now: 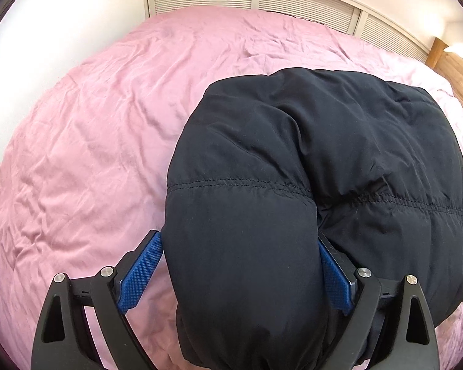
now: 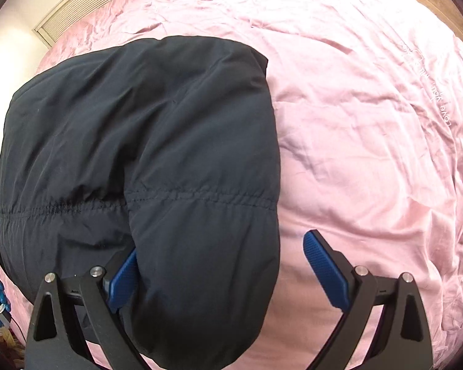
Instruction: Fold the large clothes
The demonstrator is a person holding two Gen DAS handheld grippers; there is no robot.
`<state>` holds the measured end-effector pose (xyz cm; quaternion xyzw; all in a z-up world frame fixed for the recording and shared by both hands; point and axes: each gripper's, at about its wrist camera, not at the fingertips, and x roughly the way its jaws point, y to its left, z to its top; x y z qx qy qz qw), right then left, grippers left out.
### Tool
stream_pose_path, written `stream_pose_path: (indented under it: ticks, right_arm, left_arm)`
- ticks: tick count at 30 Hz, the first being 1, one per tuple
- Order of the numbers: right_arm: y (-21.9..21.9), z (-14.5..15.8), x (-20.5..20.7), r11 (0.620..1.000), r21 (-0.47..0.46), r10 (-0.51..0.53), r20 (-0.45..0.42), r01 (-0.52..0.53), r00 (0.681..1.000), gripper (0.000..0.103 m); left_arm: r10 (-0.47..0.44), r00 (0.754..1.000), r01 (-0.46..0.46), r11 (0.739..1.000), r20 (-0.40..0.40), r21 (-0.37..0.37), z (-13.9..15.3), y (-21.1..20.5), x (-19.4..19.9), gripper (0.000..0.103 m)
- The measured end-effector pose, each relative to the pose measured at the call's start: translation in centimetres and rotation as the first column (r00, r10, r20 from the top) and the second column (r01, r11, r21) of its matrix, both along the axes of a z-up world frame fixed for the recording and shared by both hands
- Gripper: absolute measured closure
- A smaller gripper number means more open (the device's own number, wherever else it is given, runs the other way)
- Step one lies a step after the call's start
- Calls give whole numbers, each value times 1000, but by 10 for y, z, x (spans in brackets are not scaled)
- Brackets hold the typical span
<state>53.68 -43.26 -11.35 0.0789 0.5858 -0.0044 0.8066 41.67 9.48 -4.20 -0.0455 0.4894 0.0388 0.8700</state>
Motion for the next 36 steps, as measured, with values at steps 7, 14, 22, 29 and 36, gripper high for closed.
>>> stream_pose_path:
  ticks: [7, 14, 22, 29, 36]
  right_arm:
    - [-7, 15, -2, 999, -27, -39, 12, 39, 999, 5]
    - [-9, 38, -12, 995, -42, -86, 35, 88, 996, 5]
    - [-22, 57, -23, 990, -53, -131, 55, 134, 990, 5]
    - [-19, 70, -35, 990, -28, -135, 103, 138, 986, 5]
    - [24, 80, -33, 1000, -24, 6, 163, -2, 987, 5]
  left_arm:
    - [16, 1000, -16, 1000, -1, 11, 19, 6, -12, 7]
    - [42, 999, -42, 998, 0, 44, 35, 10, -32, 6]
    - [59, 998, -59, 997, 1, 44, 44, 14, -57, 6]
    - [65, 998, -65, 997, 5, 29, 49, 13, -60, 6]
    - [-21, 999, 19, 999, 43, 42, 58, -14, -28, 6]
